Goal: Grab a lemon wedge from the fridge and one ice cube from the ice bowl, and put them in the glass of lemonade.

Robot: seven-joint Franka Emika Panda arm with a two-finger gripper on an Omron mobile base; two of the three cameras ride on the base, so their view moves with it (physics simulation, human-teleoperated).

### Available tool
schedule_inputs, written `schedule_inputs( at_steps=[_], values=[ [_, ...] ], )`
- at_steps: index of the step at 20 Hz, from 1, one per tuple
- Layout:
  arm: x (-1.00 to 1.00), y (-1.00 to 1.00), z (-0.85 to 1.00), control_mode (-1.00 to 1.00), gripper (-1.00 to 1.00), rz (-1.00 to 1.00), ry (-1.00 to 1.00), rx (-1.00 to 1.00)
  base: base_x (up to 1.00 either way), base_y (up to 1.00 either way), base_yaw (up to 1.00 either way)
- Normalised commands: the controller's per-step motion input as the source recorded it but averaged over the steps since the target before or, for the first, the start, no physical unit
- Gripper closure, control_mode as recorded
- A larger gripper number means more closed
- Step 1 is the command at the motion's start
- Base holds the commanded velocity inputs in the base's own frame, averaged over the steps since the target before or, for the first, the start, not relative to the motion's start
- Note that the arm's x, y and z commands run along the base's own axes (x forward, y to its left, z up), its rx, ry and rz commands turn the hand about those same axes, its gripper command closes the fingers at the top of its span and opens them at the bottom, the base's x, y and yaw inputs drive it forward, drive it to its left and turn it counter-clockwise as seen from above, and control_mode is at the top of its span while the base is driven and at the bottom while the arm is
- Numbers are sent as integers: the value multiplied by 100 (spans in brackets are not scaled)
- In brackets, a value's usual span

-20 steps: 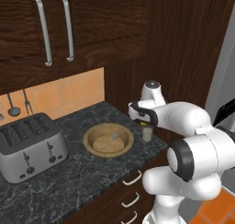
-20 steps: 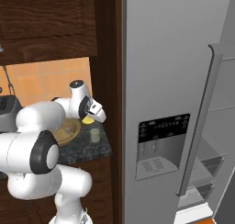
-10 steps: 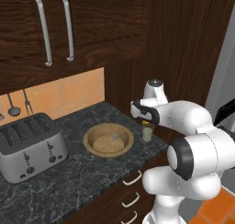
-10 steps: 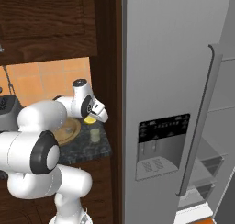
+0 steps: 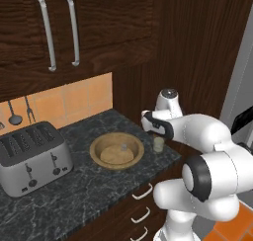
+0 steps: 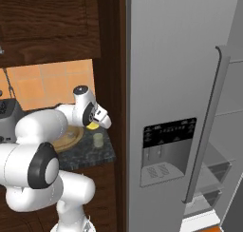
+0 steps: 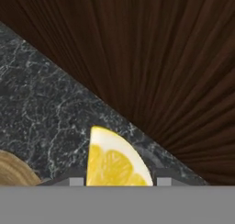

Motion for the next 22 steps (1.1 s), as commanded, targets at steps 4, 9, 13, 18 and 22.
schedule_inputs(
  at_steps=[4,9,13,18,22],
  values=[
    [0,0,0,-100,-100,0,0,0,0,0,0],
    [0,0,0,-100,-100,0,0,0,0,0,0],
    [0,-11,0,-100,-100,0,0,0,0,0,0],
    [0,-4,0,-100,-100,0,0,0,0,0,0],
    [-14,-1,0,-100,-100,0,-1,0,0,0,0]
  ],
)
